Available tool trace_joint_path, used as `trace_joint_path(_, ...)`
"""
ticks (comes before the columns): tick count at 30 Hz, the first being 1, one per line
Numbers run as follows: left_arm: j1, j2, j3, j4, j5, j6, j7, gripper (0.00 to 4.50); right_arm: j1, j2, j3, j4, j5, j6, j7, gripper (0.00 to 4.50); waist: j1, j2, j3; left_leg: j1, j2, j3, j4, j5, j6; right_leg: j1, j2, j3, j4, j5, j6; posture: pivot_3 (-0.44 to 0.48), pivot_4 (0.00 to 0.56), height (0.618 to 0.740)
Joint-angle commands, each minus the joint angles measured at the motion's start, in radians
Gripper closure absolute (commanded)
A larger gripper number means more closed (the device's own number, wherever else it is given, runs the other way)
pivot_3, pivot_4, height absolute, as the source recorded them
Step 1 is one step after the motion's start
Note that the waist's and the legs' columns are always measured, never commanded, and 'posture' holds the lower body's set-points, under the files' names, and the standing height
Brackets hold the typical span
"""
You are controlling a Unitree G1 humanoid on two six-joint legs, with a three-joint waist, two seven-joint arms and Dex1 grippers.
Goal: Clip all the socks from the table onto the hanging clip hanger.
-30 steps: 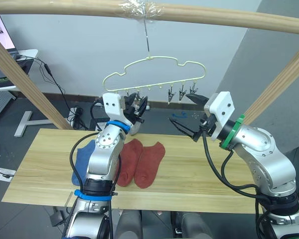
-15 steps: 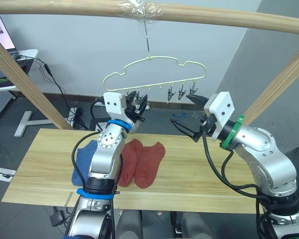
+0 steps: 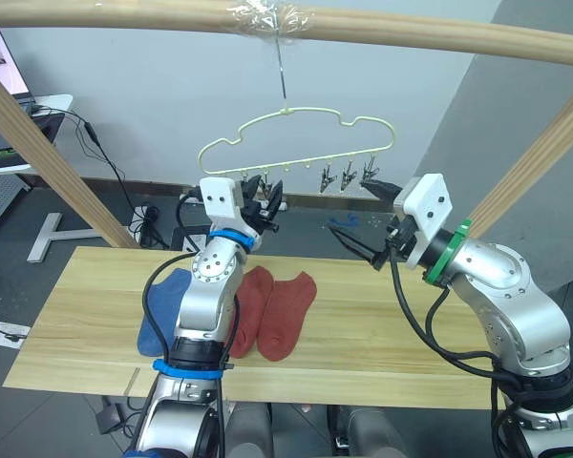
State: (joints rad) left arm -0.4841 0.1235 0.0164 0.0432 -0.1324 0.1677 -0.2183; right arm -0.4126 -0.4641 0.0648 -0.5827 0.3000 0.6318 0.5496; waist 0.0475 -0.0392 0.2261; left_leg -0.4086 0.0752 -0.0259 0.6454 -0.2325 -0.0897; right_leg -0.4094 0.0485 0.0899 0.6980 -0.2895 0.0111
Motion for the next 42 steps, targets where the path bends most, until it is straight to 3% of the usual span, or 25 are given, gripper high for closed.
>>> trace_joint_path(1, -0.017, -0.003, 0.006, -0.012, 0.0, -0.024, 0.004, 2.35, -0.015, -0.005, -0.019, -0.038, 0.017, -0.008, -0.004, 0.0, 0.0, 0.0, 0.0, 0.0, 0.0, 0.0, 0.0, 0.0, 0.0, 0.0, 0.0, 0.0, 0.0, 0.0, 0.0, 0.106, 0.184, 0.74)
trace_joint_path(8, -0.03, -0.006, 0.004, 0.004, -0.002, -0.03, -0.002, 2.35, -0.013, -0.009, -0.024, -0.038, 0.017, -0.008, -0.003, 0.0, 0.0, 0.0, 0.0, 0.0, 0.0, 0.0, 0.0, 0.0, 0.0, 0.0, 0.0, 0.0, 0.0, 0.0, 0.0, 0.104, 0.185, 0.74)
trace_joint_path(11, -0.037, -0.007, 0.006, 0.008, -0.003, -0.037, -0.003, 2.87, -0.007, -0.009, -0.025, -0.045, 0.019, -0.005, -0.004, 0.0, 0.0, 0.0, 0.0, 0.0, 0.0, 0.0, 0.0, 0.0, 0.0, 0.0, 0.0, 0.0, 0.0, 0.0, 0.0, 0.104, 0.185, 0.74)
trace_joint_path(14, -0.047, -0.008, 0.013, 0.02, -0.007, -0.038, 0.0, 3.7, -0.006, -0.008, -0.023, -0.042, 0.017, -0.006, -0.004, 0.0, -0.001, 0.0, 0.0, 0.0, 0.0, 0.0, 0.0, 0.0, 0.0, 0.0, 0.0, 0.0, 0.0, 0.0, 0.0, 0.102, 0.184, 0.74)
trace_joint_path(18, -0.047, -0.004, 0.021, 0.027, -0.007, -0.04, 0.001, 4.34, 0.011, -0.004, -0.016, -0.052, 0.017, -0.003, -0.008, 0.0, -0.001, 0.0, 0.0, 0.0, 0.0, 0.0, 0.0, 0.0, 0.0, 0.0, 0.0, 0.0, 0.0, 0.0, 0.0, 0.102, 0.184, 0.74)
trace_joint_path(25, -0.041, 0.004, 0.034, 0.023, -0.022, -0.008, -0.013, 4.5, 0.049, 0.056, 0.067, -0.01, -0.027, 0.006, -0.065, 0.0, -0.002, 0.0, 0.0, 0.0, 0.0, 0.0, 0.0, 0.0, 0.0, 0.0, 0.0, 0.0, 0.0, 0.0, 0.0, 0.108, 0.185, 0.74)
trace_joint_path(28, -0.046, 0.015, 0.05, 0.013, -0.062, 0.04, -0.044, 4.5, 0.088, 0.105, 0.169, 0.096, -0.111, 0.001, -0.13, 0.0, -0.006, 0.0, 0.0, 0.001, 0.0, 0.0, 0.0, 0.0, 0.0, 0.001, 0.0, 0.0, 0.0, 0.0, 0.0, 0.116, 0.184, 0.74)
trace_joint_path(36, -0.051, 0.102, 0.086, 0.01, -0.138, 0.114, -0.139, 4.5, 0.056, 0.389, 0.323, 0.514, -0.19, -0.026, -0.23, 0.0, -0.024, 0.0, 0.0, 0.003, 0.001, 0.0, -0.001, 0.0, 0.0, 0.001, 0.0, 0.0, 0.001, 0.0, 0.001, 0.14, 0.189, 0.74)
trace_joint_path(42, -0.039, 0.106, 0.082, -0.014, -0.141, 0.129, -0.129, 4.5, -0.023, 0.471, 0.373, 0.818, -0.276, -0.071, -0.252, 0.0, -0.02, 0.0, 0.0, 0.003, 0.001, 0.0, -0.001, 0.0, 0.0, 0.002, 0.0, 0.0, 0.001, 0.0, 0.0, 0.179, 0.19, 0.74)
